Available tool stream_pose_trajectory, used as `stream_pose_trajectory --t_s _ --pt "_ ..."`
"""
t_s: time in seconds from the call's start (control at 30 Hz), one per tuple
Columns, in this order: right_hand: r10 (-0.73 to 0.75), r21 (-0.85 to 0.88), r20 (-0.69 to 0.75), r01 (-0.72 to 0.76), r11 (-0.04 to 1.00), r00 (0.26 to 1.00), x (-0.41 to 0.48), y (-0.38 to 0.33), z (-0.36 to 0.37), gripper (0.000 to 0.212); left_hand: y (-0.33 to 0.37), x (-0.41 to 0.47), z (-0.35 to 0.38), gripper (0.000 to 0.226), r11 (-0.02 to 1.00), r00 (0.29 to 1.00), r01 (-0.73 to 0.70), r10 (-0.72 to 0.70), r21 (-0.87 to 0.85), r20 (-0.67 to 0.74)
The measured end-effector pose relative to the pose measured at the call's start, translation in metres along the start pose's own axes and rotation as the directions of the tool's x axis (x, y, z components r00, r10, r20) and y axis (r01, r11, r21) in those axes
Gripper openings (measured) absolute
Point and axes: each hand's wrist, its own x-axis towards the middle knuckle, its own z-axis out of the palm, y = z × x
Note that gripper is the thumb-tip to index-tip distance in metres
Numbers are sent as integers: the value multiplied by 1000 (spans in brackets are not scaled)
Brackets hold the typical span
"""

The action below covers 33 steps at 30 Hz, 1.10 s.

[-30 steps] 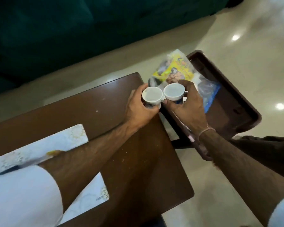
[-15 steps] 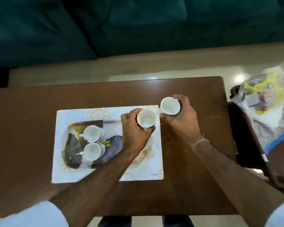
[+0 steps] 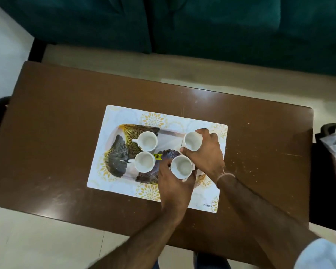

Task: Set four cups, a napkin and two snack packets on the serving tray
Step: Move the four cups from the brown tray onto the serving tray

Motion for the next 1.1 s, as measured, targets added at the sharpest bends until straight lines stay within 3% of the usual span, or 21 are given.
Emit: stream_pose_trajectory --t_s 0.1,0.2,0.4,0.47,0.57,0.7,0.8,0.93,1.1 --pt "11 -112 0 -11 994 1000 -4 -8 17 67 -11 0 4 71 998 997 59 -59 1 -49" --pt "55 -157 -24 -58 986 998 -7 -16 33 68 -17 7 8 72 977 970 214 -213 -5 -114" --pt "144 -154 -62 -152 976 988 -14 -31 49 74 -5 17 16 86 827 821 544 -560 -145 -112" --pt "158 -151 -31 -161 975 987 -15 -31 50 77 -1 18 18 87 788 788 585 -608 -191 -97" --pt "188 -163 5 -185 969 982 -13 -29 40 78 -4 17 17 71 795 806 541 -583 -273 -104" --pt "-13 -349 -72 -12 937 997 -1 -25 20 59 -10 15 3 42 752 779 576 -623 -319 -63" --pt "-182 -537 46 179 825 982 16 -22 12 41 -10 17 -3 23 679 703 664 -709 -314 -47" --pt "-256 -635 138 284 719 957 30 -25 12 29 -6 25 -5 17 530 569 764 -823 -368 -5" --pt "-273 -631 140 298 716 952 34 -26 19 26 -3 27 -7 18 374 497 767 -860 -522 114"
